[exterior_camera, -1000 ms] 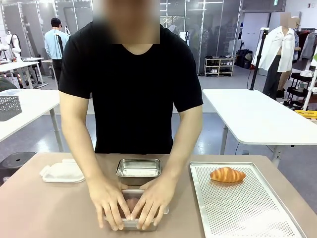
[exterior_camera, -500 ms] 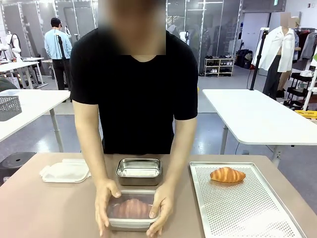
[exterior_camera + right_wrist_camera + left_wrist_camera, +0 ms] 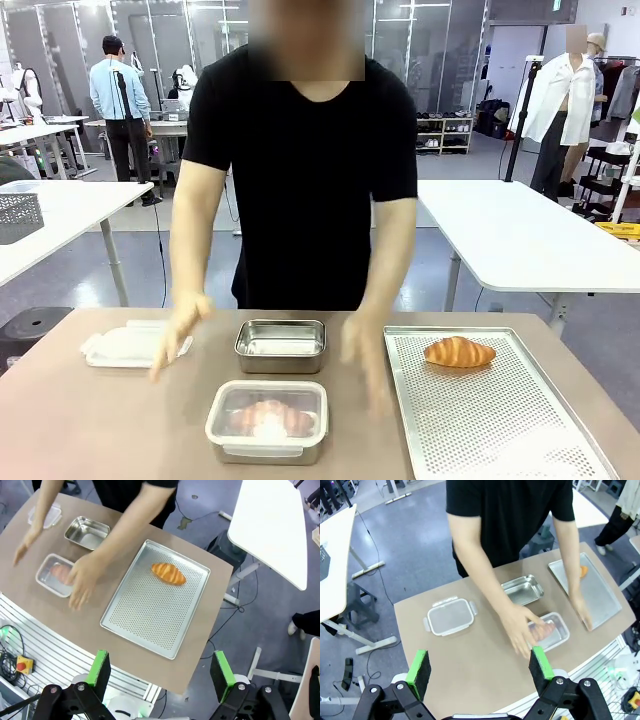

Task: Place the bread into the airtight container.
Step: Pick up a Butter Roll and place it into an empty Airtight Container.

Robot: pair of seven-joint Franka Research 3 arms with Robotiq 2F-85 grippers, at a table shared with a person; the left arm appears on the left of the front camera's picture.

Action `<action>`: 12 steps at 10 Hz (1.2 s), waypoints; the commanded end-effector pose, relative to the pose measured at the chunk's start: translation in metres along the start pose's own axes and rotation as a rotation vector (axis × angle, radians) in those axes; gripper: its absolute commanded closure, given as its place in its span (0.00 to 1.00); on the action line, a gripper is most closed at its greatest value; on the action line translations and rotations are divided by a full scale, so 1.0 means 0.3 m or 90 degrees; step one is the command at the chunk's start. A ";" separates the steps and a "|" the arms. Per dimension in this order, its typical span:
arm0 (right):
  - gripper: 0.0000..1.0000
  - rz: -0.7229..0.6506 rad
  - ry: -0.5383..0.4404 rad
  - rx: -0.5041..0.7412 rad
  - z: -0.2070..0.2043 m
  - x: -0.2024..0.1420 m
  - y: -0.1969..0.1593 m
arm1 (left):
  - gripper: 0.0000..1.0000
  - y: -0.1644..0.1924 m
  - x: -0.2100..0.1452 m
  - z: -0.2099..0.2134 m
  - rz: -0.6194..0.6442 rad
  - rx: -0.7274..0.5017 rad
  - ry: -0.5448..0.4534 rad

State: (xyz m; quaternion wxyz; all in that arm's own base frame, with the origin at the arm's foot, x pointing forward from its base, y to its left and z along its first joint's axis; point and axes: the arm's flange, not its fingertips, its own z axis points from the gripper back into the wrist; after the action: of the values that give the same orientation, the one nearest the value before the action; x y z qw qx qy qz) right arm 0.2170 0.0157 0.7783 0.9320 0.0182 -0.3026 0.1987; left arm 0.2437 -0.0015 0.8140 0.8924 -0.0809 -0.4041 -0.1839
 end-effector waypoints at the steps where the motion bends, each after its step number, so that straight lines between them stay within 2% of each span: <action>1: 0.00 0.000 0.000 0.000 0.000 0.000 0.000 | 0.00 0.001 0.004 0.006 -0.006 0.004 0.001; 2: 0.00 0.026 0.006 0.004 -0.016 0.006 -0.002 | 0.00 0.001 0.004 0.006 -0.006 0.004 0.001; 5: 0.00 0.199 0.032 0.047 -0.065 0.024 -0.017 | 0.00 0.001 0.004 0.006 -0.006 0.004 0.001; 8: 0.00 0.271 0.069 0.048 -0.110 0.071 -0.040 | 0.00 0.001 0.004 0.006 -0.006 0.004 0.001; 10: 0.00 0.288 0.116 0.066 -0.225 0.165 -0.052 | 0.00 0.001 0.004 0.006 -0.006 0.004 0.001; 11: 0.00 0.281 0.144 0.045 -0.300 0.208 -0.073 | 0.00 0.001 0.004 0.006 -0.006 0.004 0.001; 12: 0.00 0.326 0.150 0.063 -0.371 0.235 -0.088 | 0.00 0.001 0.004 0.006 -0.006 0.004 0.001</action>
State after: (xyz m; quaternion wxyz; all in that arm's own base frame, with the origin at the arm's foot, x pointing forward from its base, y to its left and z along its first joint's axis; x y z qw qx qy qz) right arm 0.3230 0.0382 0.7279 0.8902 -0.0248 -0.1871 0.4147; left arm 0.2437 -0.0016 0.8141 0.8923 -0.0809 -0.4041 -0.1840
